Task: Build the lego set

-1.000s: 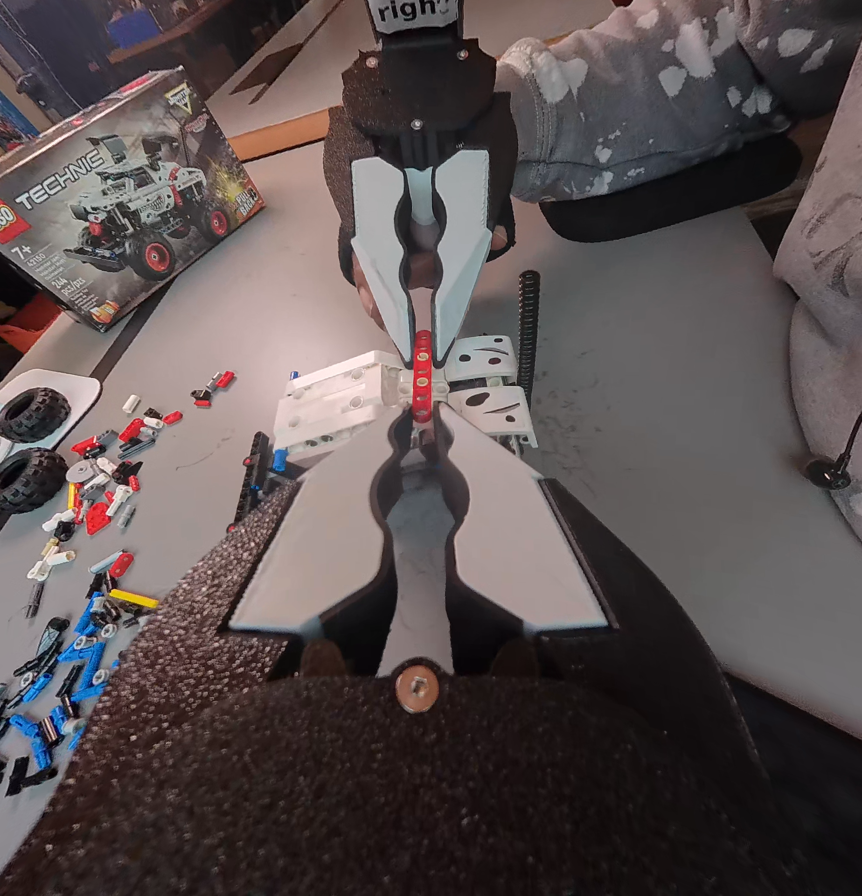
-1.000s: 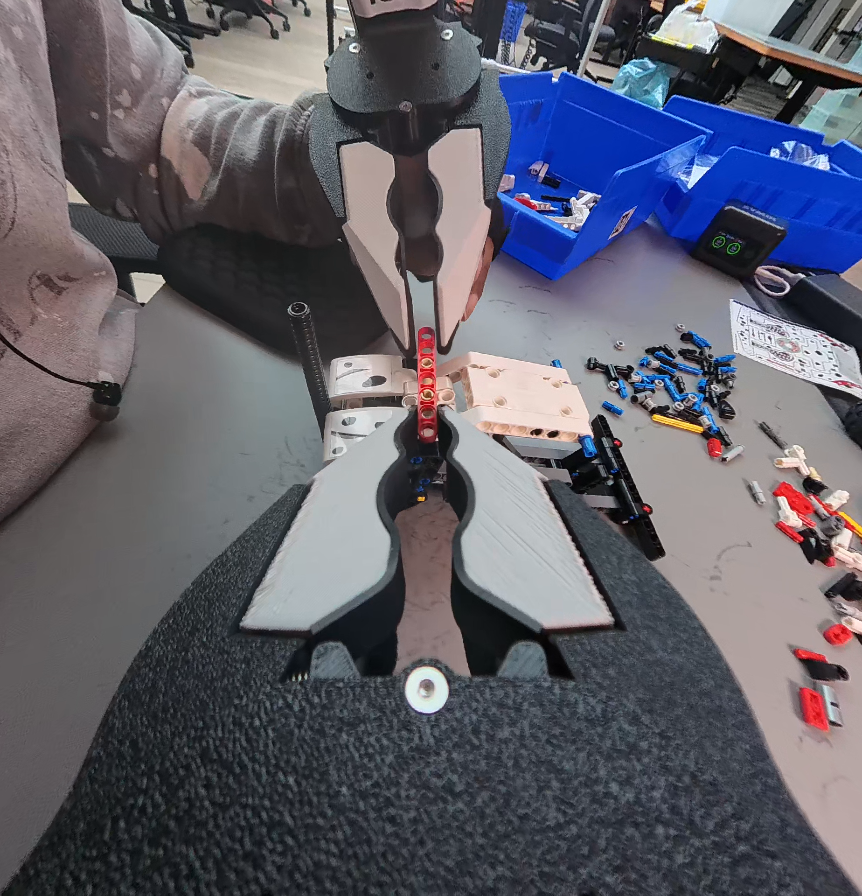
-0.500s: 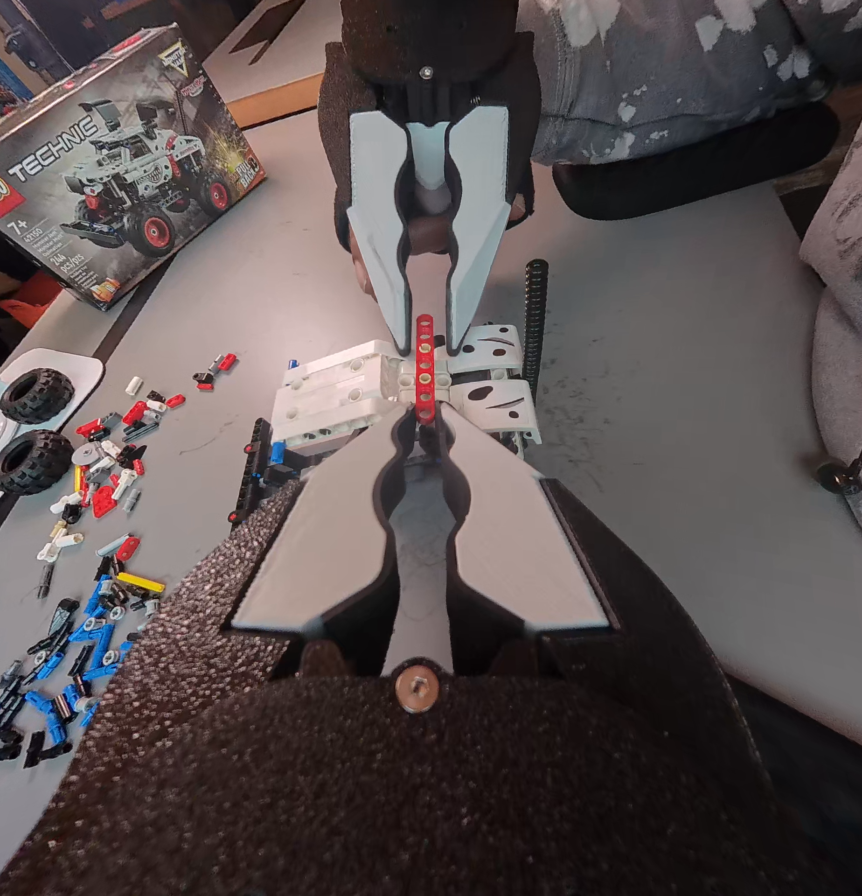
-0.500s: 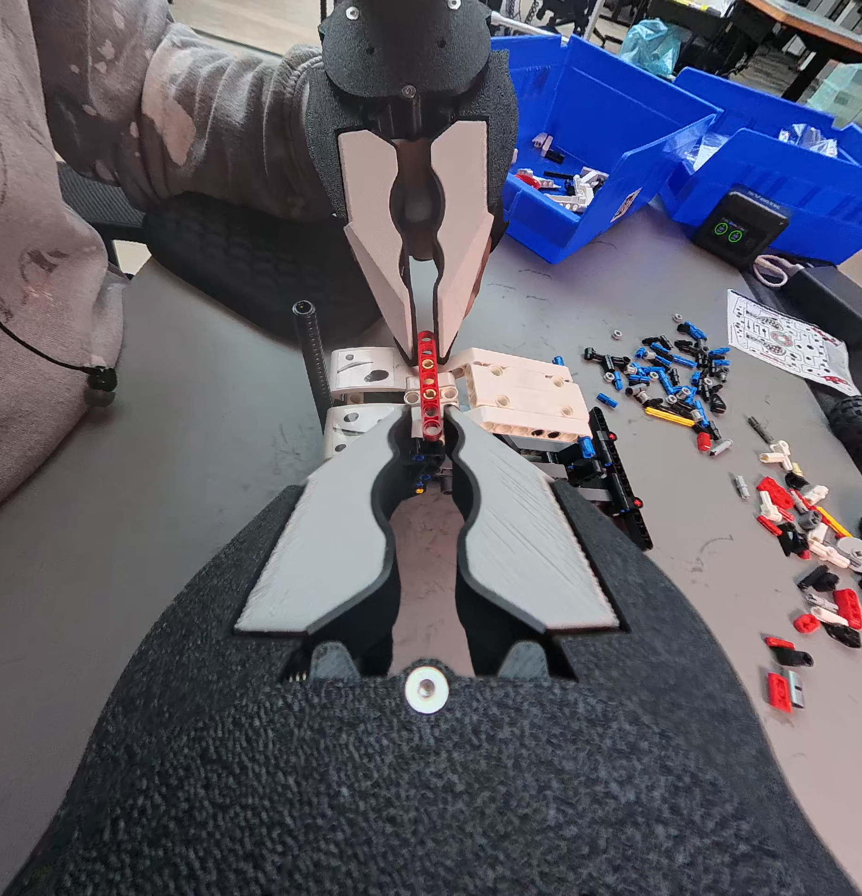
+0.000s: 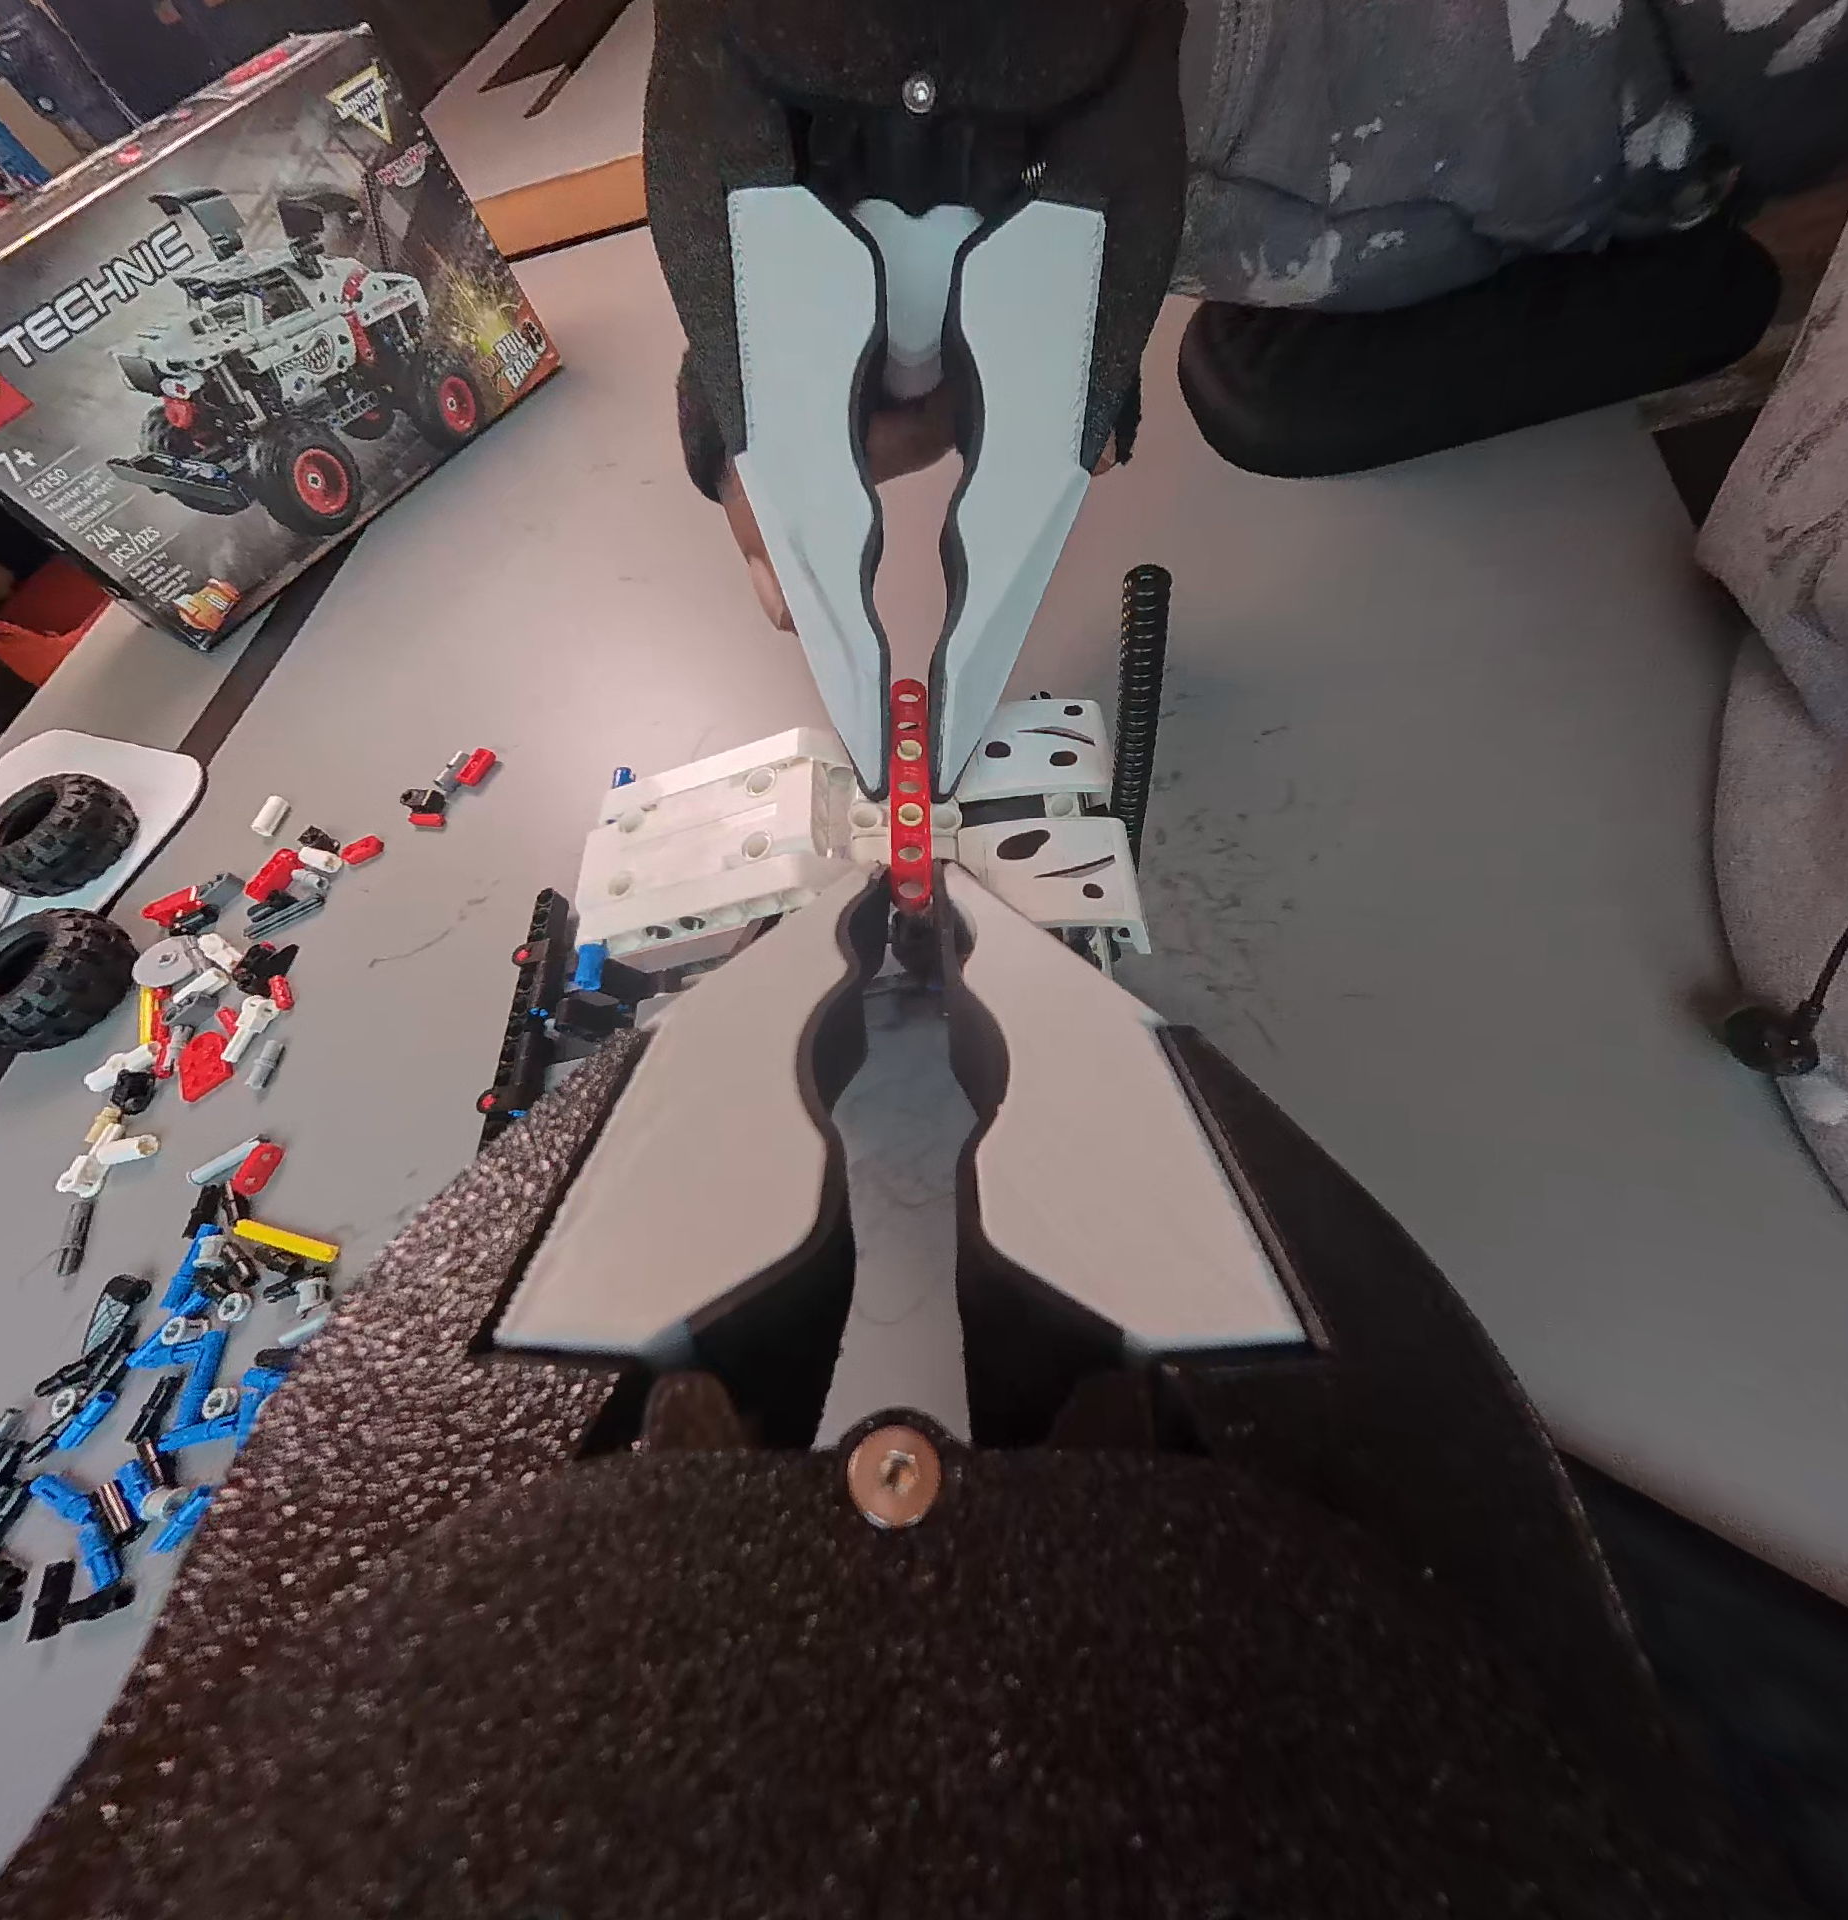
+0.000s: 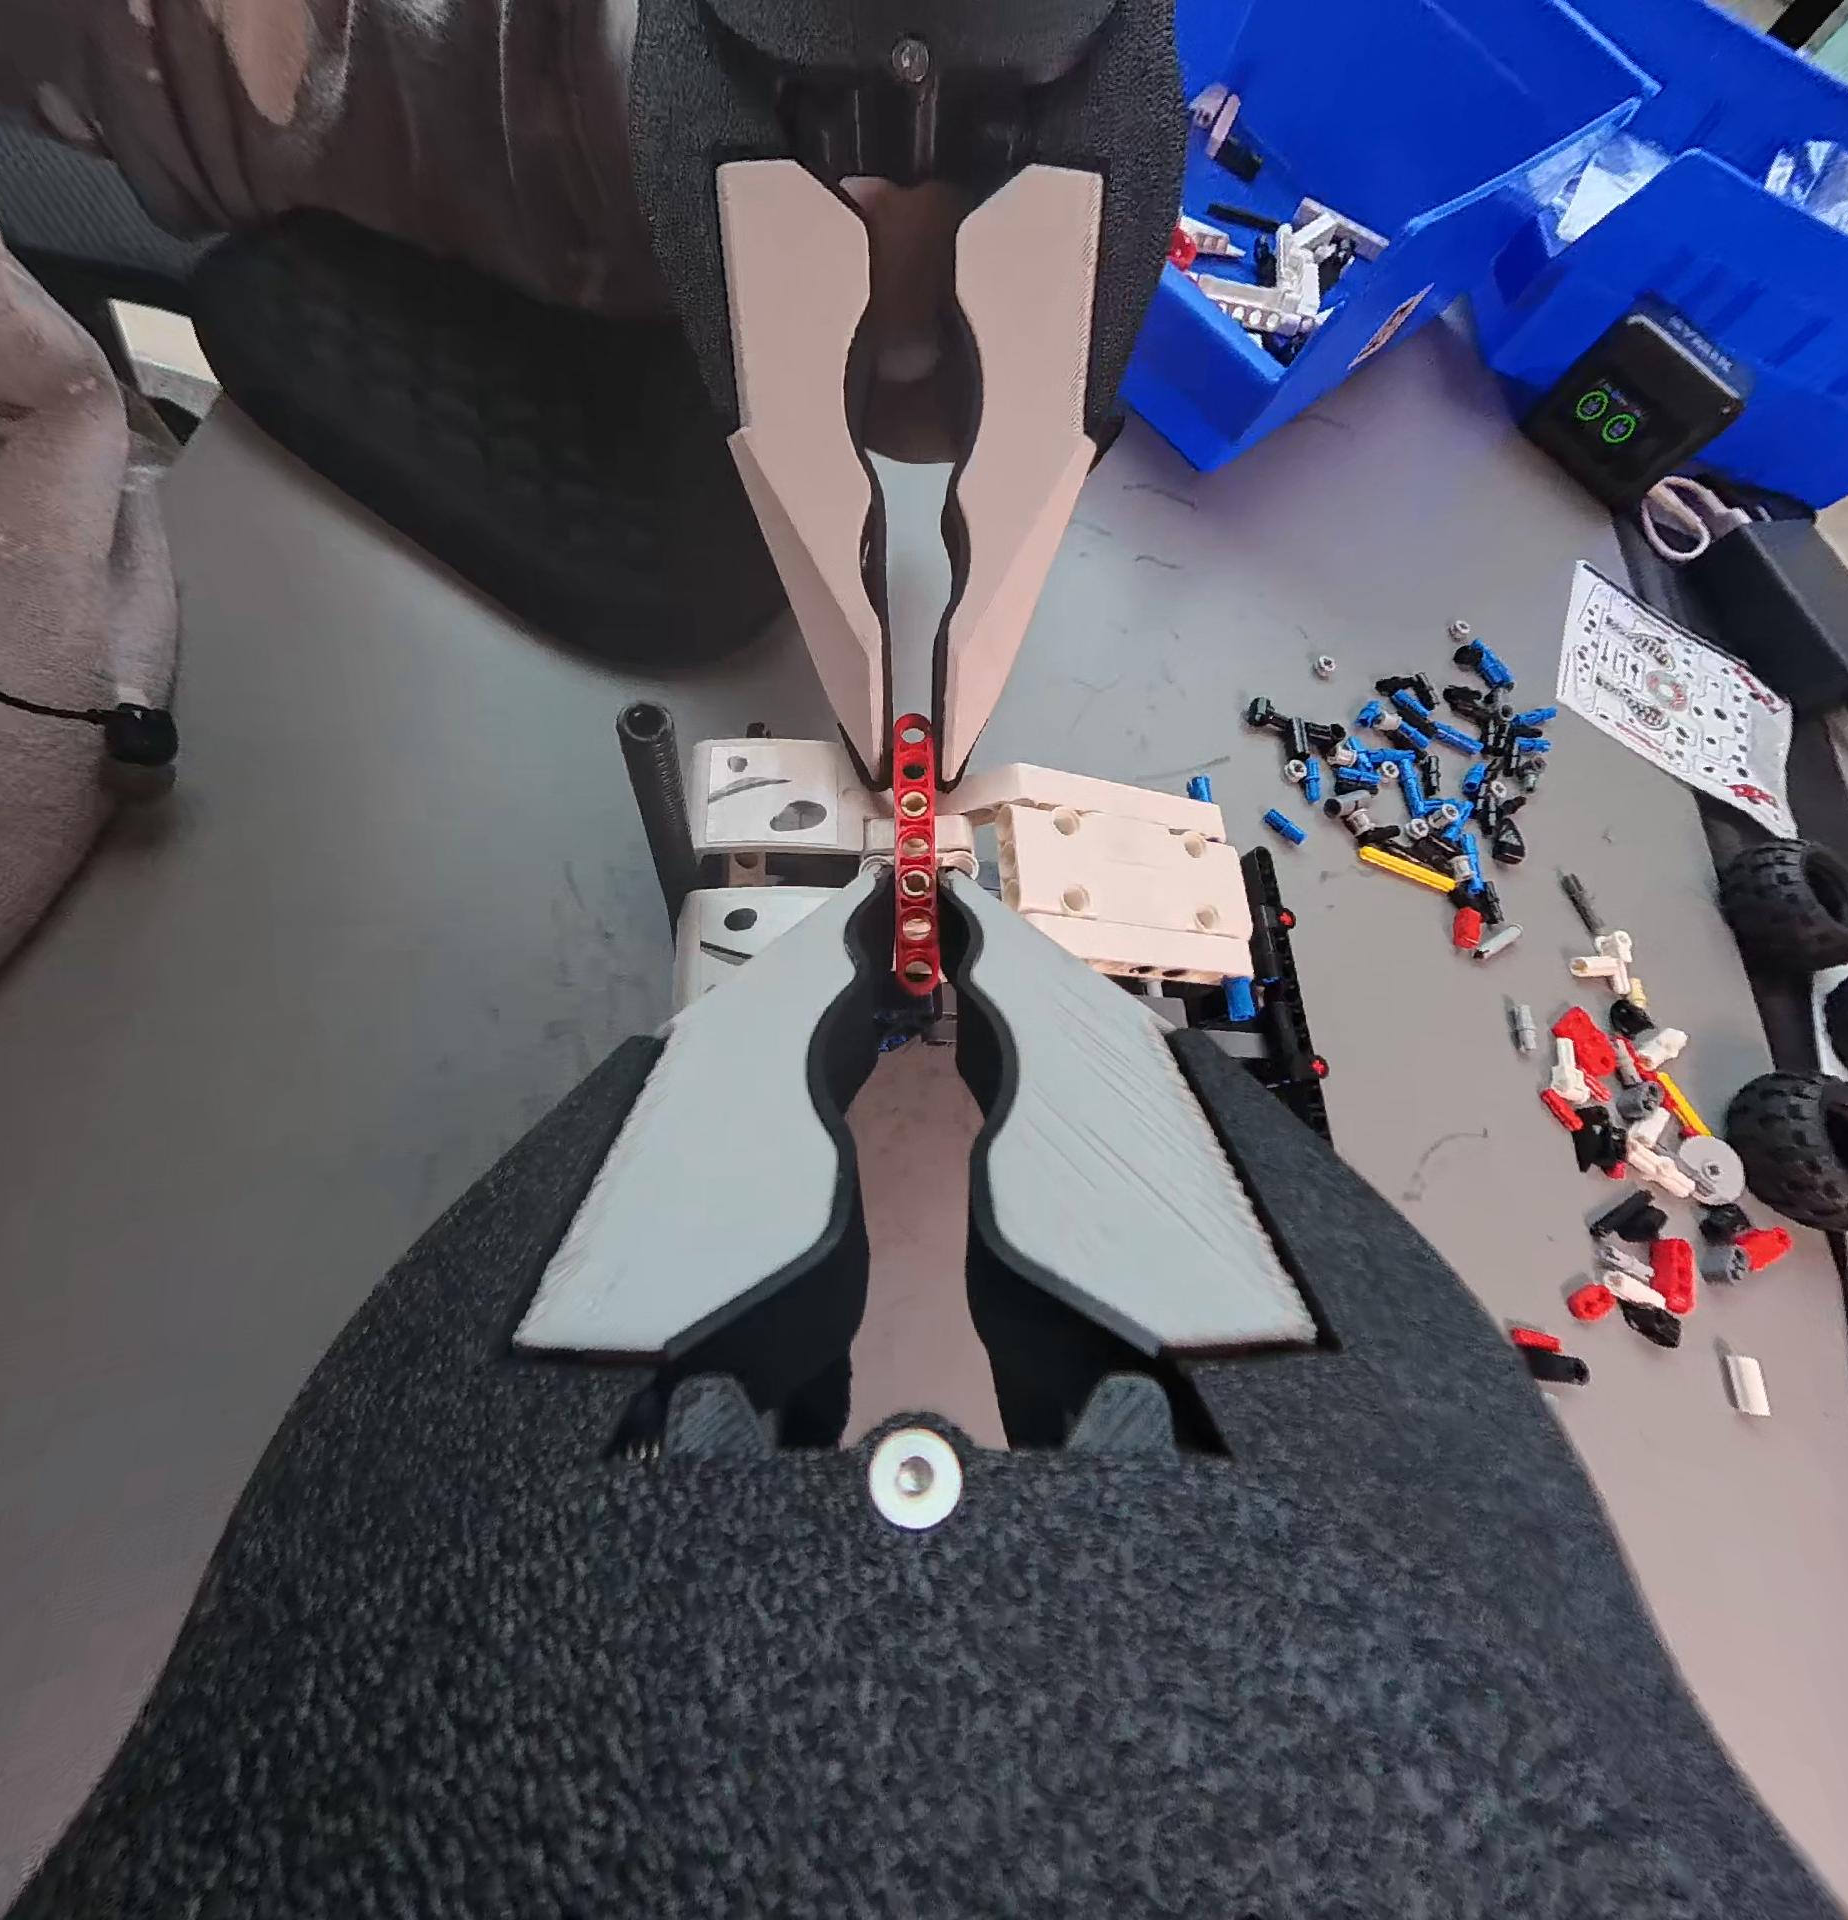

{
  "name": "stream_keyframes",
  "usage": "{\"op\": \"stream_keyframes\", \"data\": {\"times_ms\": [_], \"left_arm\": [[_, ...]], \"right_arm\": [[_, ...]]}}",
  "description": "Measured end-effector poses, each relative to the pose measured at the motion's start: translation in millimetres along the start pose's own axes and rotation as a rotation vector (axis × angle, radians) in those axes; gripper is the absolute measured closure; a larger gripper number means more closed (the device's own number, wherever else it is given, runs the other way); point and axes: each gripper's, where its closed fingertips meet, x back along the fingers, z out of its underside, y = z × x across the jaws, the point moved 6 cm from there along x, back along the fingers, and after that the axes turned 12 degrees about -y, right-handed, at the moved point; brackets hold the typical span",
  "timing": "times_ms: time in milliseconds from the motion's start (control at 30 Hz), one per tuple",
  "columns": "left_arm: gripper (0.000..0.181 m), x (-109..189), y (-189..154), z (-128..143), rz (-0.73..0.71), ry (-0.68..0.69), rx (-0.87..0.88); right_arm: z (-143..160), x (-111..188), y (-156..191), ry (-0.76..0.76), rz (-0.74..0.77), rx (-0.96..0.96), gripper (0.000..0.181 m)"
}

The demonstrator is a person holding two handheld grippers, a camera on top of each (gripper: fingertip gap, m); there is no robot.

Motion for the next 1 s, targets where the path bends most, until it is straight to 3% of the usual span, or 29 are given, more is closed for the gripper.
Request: {"op": "stream_keyframes", "data": {"times_ms": [100,200,433,633,867,1000], "left_arm": [[0.154,7.1,3.6,-5.7,0.006,-0.061,0.068],[0.134,9.7,6.7,1.2,0.04,-0.036,0.205],[0.151,3.3,8.0,6.7,0.026,-0.015,0.289],[0.171,5.1,5.3,3.1,-0.034,0.011,0.15],[0.173,2.5,2.5,1.7,-0.043,0.022,0.11],[0.173,2.0,1.8,1.0,-0.042,0.033,0.098]], "right_arm": [[-2.5,-1.4,-2.7,0.047,-0.04,0.023,0.174],[-4.2,-2.5,-6.1,0.083,-0.081,0.008,0.174],[-8.3,-4.9,-7.1,0.165,-0.083,0.021,0.174],[-8.3,-5.6,-5.4,0.159,-0.027,0.051,0.174],[-8.2,-5.5,-4.3,0.161,-0.005,0.052,0.174],[-15.6,-2.4,-4.0,0.162,-0.004,0.082,0.165]]}}
